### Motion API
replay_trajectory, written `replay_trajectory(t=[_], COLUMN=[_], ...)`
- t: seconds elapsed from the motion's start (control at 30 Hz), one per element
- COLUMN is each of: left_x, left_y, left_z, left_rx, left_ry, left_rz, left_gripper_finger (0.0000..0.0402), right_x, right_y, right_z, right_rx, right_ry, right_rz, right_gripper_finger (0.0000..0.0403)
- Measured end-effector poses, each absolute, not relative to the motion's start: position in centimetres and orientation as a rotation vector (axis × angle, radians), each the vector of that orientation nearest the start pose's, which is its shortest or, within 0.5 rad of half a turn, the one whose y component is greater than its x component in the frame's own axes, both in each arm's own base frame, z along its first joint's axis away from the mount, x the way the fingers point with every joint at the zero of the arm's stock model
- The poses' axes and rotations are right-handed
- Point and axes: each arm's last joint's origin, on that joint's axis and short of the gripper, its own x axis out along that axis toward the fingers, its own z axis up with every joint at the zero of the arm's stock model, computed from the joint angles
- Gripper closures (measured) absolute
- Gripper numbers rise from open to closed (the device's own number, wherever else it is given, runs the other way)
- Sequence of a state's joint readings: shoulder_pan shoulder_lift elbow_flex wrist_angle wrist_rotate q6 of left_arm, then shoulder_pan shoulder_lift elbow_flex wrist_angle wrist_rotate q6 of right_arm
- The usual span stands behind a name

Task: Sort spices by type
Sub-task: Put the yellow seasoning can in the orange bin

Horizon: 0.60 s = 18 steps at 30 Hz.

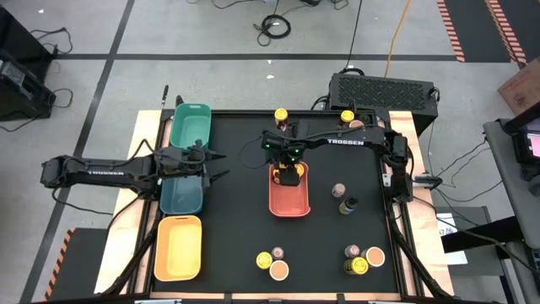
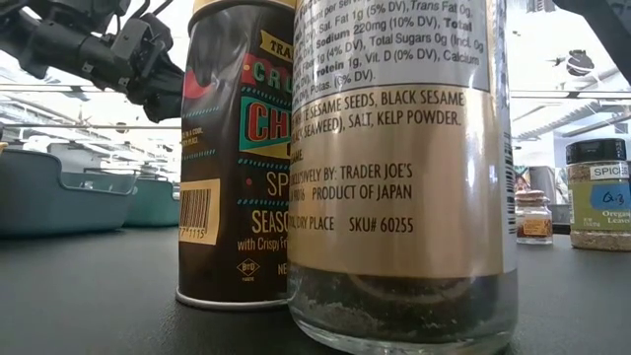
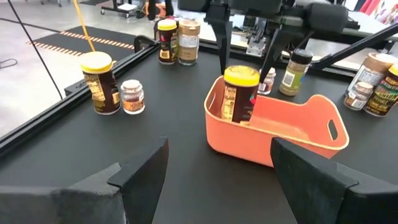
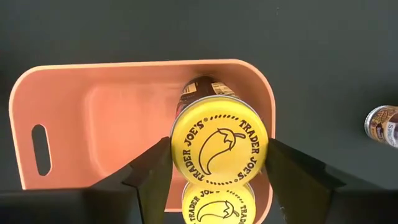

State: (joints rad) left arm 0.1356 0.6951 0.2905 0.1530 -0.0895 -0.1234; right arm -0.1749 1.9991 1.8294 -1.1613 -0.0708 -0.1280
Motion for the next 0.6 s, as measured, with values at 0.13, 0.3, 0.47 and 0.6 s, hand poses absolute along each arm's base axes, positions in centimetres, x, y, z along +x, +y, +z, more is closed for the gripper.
replay_trajectory(t=[0.13,0.3,0.47,0.6], left_x=[15.8,15.8,15.8,15.8], left_y=[2.4,2.4,2.4,2.4], left_z=[20.7,20.7,20.7,20.7], left_rx=[-0.127,-0.127,-0.127,-0.126], left_ry=[0.242,0.24,0.24,0.24], left_rz=[0.239,0.239,0.239,0.239], left_gripper_finger=[0.0116,0.0116,0.0116,0.0116], right_x=[40.2,40.7,40.7,40.7], right_y=[-6.9,-7.0,-6.8,-6.4], right_z=[26.0,24.6,24.5,24.5], right_rx=[0.038,0.025,0.02,0.005], right_ry=[1.339,1.38,1.389,1.391], right_rz=[0.007,0.008,0.011,0.022], right_gripper_finger=[0.0165,0.0163,0.0163,0.0163])
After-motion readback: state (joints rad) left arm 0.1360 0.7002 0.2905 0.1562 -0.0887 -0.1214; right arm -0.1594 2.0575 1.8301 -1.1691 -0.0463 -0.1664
